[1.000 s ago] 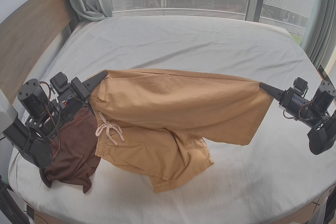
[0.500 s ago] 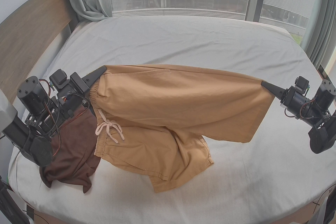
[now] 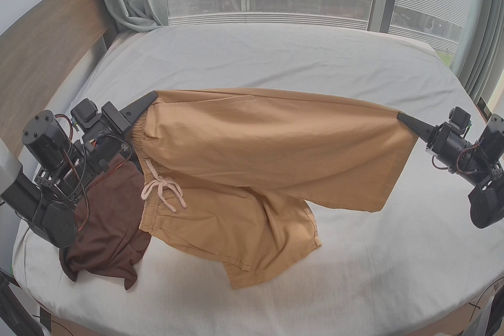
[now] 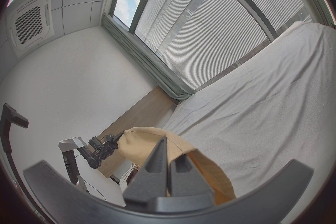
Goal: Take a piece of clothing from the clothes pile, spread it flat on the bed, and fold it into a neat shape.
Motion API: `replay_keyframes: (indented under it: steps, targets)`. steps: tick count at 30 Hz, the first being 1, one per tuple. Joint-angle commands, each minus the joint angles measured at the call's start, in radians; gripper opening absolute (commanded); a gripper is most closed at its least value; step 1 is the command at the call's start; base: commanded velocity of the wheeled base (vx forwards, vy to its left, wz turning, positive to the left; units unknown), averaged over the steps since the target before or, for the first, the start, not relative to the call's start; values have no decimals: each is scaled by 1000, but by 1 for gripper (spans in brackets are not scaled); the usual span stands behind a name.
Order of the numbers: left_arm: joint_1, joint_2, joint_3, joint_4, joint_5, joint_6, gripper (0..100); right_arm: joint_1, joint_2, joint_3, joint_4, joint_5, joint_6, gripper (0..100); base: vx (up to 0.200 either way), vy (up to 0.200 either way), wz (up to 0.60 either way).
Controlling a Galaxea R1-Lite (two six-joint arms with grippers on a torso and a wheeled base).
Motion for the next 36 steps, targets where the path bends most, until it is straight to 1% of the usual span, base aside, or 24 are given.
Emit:
replay_keyframes:
  steps: [1,6,7,9,19,25,28,31,36]
  targets:
    - [2,-9,-1,-1,-1,0,0,0,-32,3,0,2,0,0,0,0,0]
    - [10,0,-1,-1,-1,0,0,-3,-25,1,0,2,0,0,0,0,0]
    - [10,4,-1,-1,-1,0,0,-16,-15,0,0,4,0,0,0,0,0]
    - [10,9,-1,-2,-1,0,0,-20,-9,-2,0,4,0,0,0,0,0]
    - [11,9,-1,-2,-1,0,0,-24,-8,-3,0,4,0,0,0,0,0]
    - [5,4,-1,-1,-1,1,0,-16,-6,3,0,2,0,0,0,0,0]
    - [-13,4,10,-1,10,10,0,10,-2,15,0,-4,-6,0,0,0,0]
    - [-19,14,10,-1,44,10,0,23,41,-11,0,-4,-6,0,0,0,0]
    - [-12,52,-28,-1,52,15,0,19,107,-91,13,0,-5,0,0,0,0]
